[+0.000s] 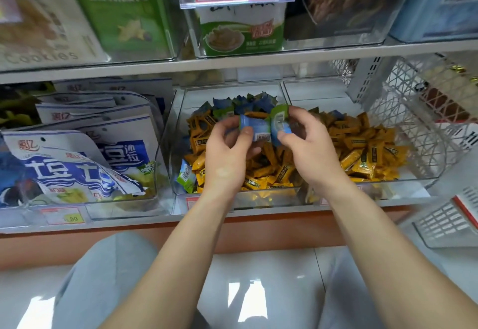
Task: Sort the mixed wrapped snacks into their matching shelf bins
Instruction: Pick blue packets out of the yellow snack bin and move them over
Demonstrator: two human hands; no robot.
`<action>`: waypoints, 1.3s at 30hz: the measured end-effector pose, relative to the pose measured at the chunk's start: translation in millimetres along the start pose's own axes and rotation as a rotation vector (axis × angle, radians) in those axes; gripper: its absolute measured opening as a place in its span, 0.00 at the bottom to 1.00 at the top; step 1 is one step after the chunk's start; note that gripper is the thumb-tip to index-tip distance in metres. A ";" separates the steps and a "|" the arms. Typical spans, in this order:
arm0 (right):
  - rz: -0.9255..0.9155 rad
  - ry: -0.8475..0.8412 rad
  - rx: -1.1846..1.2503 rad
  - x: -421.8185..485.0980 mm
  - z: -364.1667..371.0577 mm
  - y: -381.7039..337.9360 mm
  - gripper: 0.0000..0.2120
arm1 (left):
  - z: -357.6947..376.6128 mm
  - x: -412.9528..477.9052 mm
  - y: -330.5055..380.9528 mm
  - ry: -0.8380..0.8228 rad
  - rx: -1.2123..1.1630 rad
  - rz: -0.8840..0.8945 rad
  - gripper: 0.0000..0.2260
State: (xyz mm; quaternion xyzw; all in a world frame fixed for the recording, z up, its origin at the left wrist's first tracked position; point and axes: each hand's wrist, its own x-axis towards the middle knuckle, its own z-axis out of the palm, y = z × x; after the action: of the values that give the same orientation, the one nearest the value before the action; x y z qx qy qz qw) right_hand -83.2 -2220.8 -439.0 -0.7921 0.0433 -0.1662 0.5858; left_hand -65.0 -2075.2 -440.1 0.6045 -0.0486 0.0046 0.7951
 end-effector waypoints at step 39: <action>-0.175 -0.315 -0.918 141.2 15.4 25.5 0.16 | -25.3 156.8 -13.2 -0.179 1.193 0.000 0.16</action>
State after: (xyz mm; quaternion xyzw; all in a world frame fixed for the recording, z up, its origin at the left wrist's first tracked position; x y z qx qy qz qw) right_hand 57.7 -2251.9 -437.0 -0.9846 -0.0437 -0.0569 0.1594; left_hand 93.7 -2062.4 -446.4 0.9443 -0.1043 -0.0198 0.3116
